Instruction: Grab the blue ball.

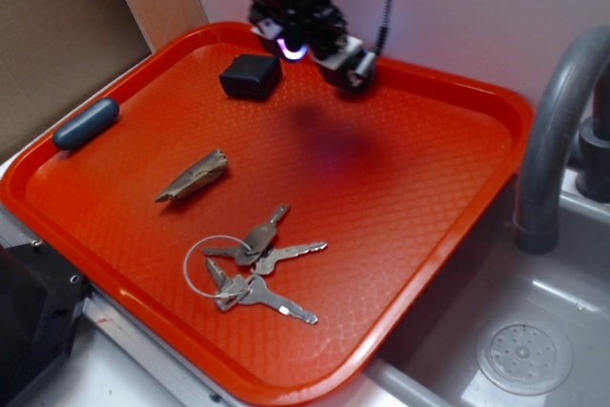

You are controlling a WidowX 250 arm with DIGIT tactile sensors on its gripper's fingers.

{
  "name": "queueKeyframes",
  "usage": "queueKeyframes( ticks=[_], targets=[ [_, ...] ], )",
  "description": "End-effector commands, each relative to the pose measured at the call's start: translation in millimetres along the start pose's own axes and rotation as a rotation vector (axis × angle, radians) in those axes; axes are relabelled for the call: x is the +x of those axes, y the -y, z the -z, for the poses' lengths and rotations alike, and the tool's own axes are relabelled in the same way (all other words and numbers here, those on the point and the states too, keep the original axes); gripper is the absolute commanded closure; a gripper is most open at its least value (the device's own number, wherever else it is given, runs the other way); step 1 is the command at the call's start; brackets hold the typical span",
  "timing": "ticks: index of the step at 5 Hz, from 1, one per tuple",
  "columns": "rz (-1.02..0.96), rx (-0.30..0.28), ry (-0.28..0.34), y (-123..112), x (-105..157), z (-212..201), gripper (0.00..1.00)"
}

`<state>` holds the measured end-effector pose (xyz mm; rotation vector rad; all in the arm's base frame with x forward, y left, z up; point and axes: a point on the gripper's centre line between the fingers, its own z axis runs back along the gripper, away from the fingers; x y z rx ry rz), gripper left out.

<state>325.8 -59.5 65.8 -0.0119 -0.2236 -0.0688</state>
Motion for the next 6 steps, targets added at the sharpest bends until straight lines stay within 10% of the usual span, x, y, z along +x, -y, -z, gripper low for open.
queueKeyframes(
  ticks=[1, 2, 3, 6],
  targets=[
    [-0.014, 0.028, 0.083, -12, 42, 16, 0.0],
    [-0.026, 0.04, 0.029, -20, 48, 32, 0.2],
    [-0.007, 0.021, -0.008, -17, 42, 30, 1.0],
    [-0.013, -0.094, 0.066, -22, -27, -96, 1.0]
  ],
)
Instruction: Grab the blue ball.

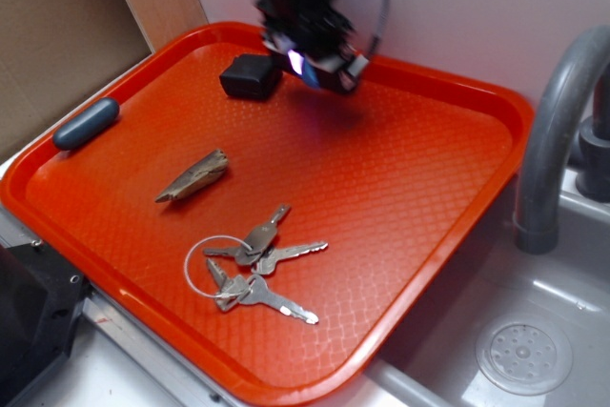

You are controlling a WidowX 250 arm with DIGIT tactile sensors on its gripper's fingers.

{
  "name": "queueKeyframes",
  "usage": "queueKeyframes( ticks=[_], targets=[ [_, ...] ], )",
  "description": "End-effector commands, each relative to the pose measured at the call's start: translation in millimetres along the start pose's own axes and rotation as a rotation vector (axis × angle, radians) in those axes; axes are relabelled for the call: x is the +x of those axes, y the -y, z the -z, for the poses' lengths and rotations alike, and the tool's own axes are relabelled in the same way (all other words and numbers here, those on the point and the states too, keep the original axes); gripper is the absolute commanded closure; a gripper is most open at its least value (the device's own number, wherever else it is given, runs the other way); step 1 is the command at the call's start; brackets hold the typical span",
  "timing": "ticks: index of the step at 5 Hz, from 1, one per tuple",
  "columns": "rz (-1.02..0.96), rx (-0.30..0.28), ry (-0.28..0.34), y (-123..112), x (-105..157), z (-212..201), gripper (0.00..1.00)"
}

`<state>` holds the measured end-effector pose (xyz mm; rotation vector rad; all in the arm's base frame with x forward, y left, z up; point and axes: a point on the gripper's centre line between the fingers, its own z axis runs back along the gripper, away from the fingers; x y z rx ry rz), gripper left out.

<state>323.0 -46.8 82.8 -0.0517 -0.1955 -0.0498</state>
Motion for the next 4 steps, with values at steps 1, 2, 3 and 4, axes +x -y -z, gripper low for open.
queueKeyframes(
  ticks=[1, 2, 3, 4],
  targets=[
    [-0.03, -0.014, 0.0, -7, -62, -114, 1.0],
    [-0.038, 0.04, -0.086, -9, -80, -131, 1.0],
    [-0.067, 0.056, -0.106, -8, -81, -131, 1.0],
    [-0.054, 0.073, -0.109, -7, -78, -129, 1.0]
  ],
)
